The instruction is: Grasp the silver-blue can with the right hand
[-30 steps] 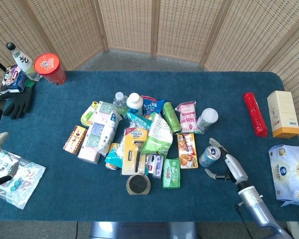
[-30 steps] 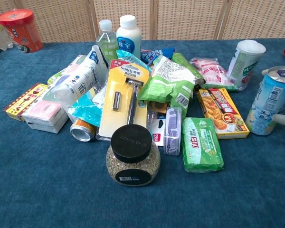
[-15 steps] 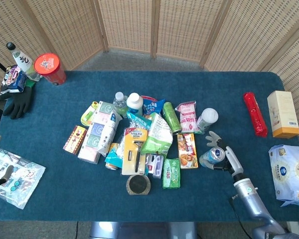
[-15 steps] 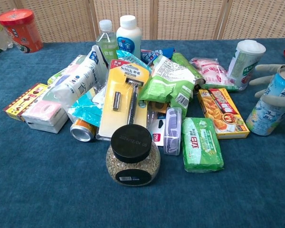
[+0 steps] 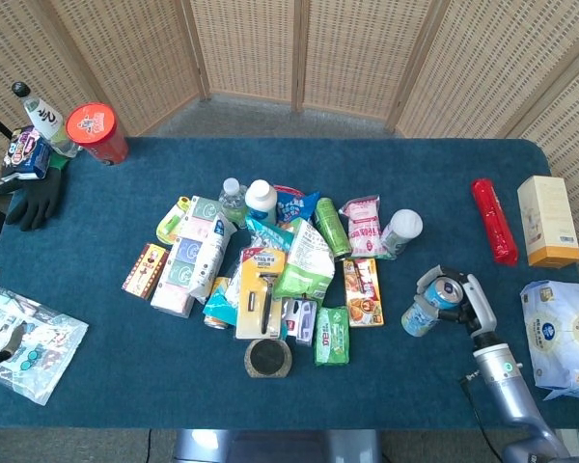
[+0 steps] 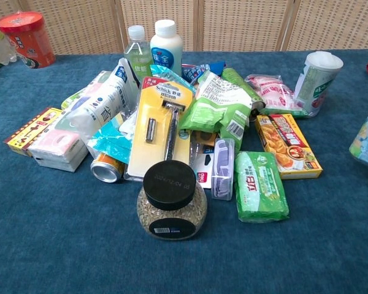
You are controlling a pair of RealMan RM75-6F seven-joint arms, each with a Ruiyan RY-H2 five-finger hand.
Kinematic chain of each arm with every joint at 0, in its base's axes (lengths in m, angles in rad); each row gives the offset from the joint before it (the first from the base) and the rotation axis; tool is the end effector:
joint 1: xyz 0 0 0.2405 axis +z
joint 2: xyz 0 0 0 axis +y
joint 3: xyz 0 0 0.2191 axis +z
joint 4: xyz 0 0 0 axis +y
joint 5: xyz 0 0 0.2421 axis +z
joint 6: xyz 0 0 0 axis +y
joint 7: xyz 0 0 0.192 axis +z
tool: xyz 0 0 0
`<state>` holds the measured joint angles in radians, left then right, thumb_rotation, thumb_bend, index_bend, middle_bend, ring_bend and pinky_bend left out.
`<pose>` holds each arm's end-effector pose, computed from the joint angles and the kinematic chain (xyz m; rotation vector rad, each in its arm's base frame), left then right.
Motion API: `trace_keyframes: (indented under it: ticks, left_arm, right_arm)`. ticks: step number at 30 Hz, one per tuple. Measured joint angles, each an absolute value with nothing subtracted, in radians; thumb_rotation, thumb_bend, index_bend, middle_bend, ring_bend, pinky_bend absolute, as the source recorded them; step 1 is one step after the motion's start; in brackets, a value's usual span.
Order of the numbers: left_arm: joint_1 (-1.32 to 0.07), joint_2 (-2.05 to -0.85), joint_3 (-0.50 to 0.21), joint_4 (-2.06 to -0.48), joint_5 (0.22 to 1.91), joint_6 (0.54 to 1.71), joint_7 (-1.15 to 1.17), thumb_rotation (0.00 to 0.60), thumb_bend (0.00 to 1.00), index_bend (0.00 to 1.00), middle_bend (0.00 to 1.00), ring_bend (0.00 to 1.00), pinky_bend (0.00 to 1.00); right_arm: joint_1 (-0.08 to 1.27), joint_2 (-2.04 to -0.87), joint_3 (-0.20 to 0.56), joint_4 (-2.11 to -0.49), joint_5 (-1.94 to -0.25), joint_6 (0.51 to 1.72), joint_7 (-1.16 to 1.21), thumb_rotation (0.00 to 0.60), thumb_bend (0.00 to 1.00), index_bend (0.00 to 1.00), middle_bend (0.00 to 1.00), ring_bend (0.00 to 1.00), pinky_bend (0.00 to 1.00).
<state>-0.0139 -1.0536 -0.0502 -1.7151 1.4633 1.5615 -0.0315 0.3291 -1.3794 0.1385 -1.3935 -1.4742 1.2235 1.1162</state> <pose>-0.2907 0.2070 0.1378 -1.2501 -0.9508 -0.9342 -0.2479 -0.3164 0.0288 0.9687 -1.8744 1.7055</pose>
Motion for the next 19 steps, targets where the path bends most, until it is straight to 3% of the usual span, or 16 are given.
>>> trace_keyframes:
  ticks: [7, 19]
  left_arm:
    - [-0.018, -1.063, -0.05, -1.71, 1.471, 1.556, -0.025, 0.54, 0.4, 0.01, 0.14, 0.25, 0.0]
    - [-0.012, -1.068, -0.049, -1.696, 1.474, 1.56, -0.04, 0.538, 0.4, 0.01, 0.14, 0.25, 0.0]
  right_arm:
    - [0.31, -1.296, 0.179, -1.556, -1.497, 1.325, 1.063, 0.6, 0.27, 0.53, 0.75, 0.89, 0.6]
    - [0.292, -1.211, 0.216, -1.796, -1.516, 1.397, 0.931, 0.6, 0.27, 0.52, 0.75, 0.89, 0.6]
